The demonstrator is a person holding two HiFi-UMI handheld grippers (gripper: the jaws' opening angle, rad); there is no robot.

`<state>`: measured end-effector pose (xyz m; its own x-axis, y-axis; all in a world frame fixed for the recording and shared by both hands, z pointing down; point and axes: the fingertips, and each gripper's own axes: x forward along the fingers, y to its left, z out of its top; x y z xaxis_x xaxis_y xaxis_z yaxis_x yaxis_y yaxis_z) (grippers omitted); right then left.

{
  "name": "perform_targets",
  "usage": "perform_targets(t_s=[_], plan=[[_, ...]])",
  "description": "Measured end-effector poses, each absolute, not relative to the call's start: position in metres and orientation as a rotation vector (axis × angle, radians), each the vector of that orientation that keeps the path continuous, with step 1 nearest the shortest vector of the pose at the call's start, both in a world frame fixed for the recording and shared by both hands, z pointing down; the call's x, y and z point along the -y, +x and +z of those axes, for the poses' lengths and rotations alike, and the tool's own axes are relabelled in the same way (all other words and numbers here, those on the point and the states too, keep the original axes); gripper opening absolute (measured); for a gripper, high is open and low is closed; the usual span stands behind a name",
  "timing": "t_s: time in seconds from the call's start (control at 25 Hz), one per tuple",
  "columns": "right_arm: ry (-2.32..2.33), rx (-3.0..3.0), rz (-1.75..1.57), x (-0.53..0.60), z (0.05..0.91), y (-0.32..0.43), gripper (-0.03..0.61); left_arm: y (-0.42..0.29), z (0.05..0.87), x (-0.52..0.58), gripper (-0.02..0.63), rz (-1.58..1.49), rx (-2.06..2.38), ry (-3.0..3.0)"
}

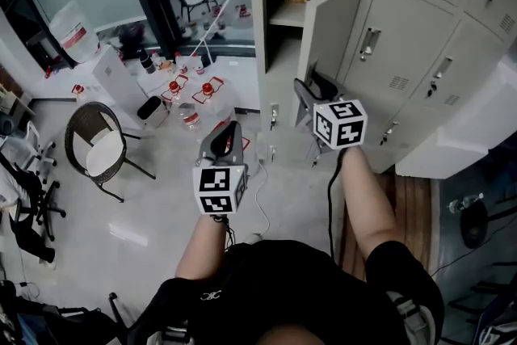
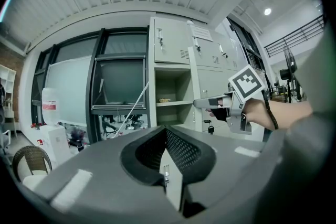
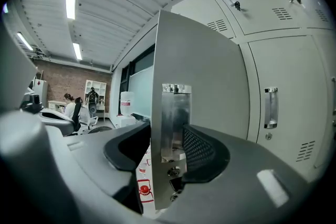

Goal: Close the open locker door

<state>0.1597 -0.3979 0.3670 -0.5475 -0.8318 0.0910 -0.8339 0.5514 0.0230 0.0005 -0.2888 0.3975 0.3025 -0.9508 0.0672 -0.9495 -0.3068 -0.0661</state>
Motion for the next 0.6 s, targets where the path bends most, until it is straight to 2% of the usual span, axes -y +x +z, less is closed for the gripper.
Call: perform_targets(t_s=[0.36,0.6], plan=[[1.55,2.613,0.058,0.43,0.366,0.128,0.195,-0.038,0.397,0.308,0.0,-0.13,-1.854,-2.521],[1.596,2.571,0.036,0.453,0.367,0.103,0.143,-0.064,0.399,0.323,0.002,-0.116,-1.856,-2.518]])
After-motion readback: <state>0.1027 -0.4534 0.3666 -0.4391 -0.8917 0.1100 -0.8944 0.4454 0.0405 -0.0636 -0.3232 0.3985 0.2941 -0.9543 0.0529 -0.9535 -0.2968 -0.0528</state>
